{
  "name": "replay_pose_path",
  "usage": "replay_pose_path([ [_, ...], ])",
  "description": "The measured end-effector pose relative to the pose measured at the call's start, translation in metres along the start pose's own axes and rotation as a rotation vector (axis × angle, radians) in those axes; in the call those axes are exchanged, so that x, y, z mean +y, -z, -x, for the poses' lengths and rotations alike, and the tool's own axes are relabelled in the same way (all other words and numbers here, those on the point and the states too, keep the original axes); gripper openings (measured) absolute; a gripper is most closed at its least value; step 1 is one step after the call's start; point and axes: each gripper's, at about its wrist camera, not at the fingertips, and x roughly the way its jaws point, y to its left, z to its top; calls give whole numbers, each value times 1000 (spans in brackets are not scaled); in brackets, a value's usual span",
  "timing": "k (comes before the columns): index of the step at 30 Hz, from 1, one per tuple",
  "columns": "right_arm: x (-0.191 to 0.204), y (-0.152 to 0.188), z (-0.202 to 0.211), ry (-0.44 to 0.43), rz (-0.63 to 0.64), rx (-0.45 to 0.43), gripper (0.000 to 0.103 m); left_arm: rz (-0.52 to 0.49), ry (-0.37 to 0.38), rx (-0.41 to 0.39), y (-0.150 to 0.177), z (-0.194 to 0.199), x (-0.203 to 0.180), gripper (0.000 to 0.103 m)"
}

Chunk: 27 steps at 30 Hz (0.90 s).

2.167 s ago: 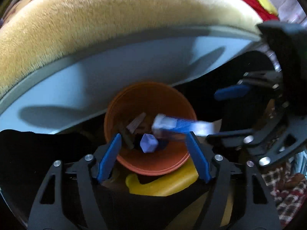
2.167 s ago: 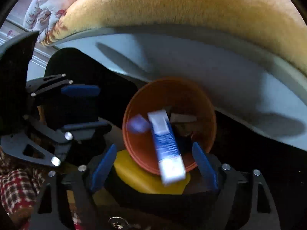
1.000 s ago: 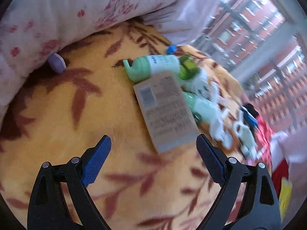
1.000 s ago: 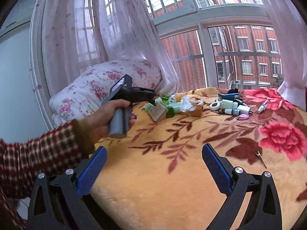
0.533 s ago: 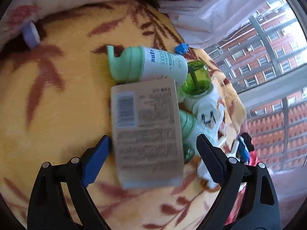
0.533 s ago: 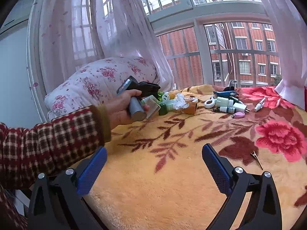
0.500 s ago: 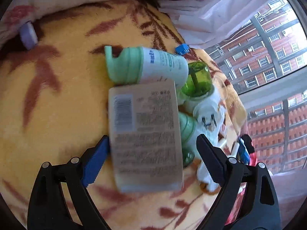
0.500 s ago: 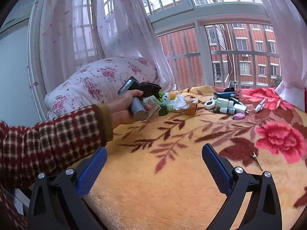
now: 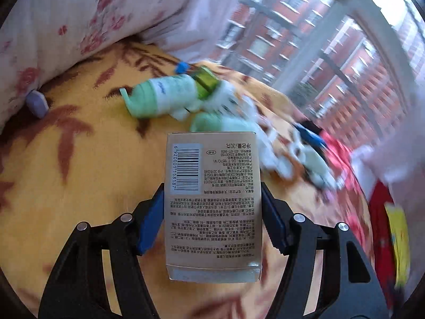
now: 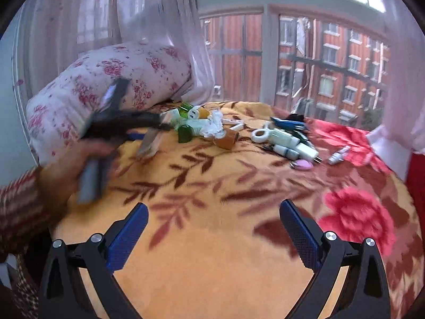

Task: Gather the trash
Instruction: 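Grasp the beige cosmetic box with the left gripper, then grasp the brown knitted pouch with the right gripper while the left gripper holds the beige box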

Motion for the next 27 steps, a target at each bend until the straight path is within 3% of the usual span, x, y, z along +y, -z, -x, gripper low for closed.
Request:
replay_pose_path([
  [6,-19,-60,-99,-4,30,49,98,-146,60,-7,44,45,-18,65],
  [11,-22,-84,-188,36,83,146,95,-187,107,15,71,62,-23,65],
  [15,-26,-93,-233,39,60,204,93,-176,141,37,81,66,-19,65],
  [17,-27,-93,-252,45,71,246,83,-185,144,39,84,66,-20,65],
  [18,-27,-92,-264,66,94,287,59,-184,149,44,85,66,-19,65],
  [19,-26,-91,-268,80,102,309,50,-186,152,49,86,67,-19,65],
  [22,-25,-88,-256,77,62,301,38,-186,161,55,88,67,-20,65],
  [27,-19,-78,-208,77,42,242,37,-191,183,64,97,76,-23,65],
])
